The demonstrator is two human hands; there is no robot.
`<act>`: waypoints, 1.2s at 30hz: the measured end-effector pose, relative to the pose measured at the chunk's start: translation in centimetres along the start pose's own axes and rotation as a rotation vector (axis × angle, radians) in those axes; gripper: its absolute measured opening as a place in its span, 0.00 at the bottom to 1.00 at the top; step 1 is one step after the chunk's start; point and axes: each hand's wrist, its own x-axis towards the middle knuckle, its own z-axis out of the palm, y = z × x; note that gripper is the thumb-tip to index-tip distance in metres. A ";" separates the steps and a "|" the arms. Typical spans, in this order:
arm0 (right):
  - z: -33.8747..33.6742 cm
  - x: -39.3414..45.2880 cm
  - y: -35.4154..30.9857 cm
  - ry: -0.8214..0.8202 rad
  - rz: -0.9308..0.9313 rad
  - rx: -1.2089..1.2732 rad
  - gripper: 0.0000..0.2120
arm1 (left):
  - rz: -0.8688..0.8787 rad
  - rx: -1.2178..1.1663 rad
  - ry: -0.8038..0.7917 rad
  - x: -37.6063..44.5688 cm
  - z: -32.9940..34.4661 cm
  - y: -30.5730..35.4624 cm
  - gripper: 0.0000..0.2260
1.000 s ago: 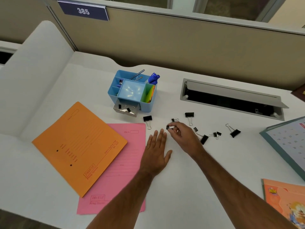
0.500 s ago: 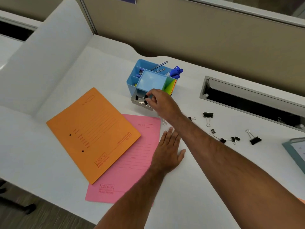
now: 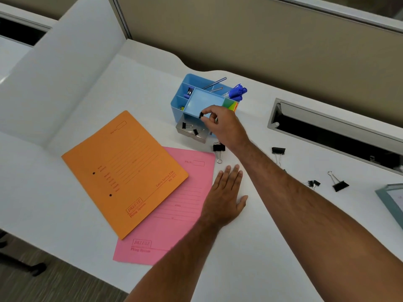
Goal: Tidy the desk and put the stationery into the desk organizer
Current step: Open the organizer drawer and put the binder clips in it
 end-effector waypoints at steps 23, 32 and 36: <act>-7.0 -13.1 12.2 0.254 0.365 0.123 0.03 | 0.012 0.020 0.024 -0.1 -0.2 -0.1 0.35; -6.3 -15.9 14.9 0.171 0.440 -0.058 0.05 | 0.019 0.065 0.020 0.0 -0.2 -0.2 0.35; -6.1 -14.0 13.6 0.111 0.321 -0.133 0.11 | 0.008 0.071 0.005 0.0 -0.2 -0.1 0.35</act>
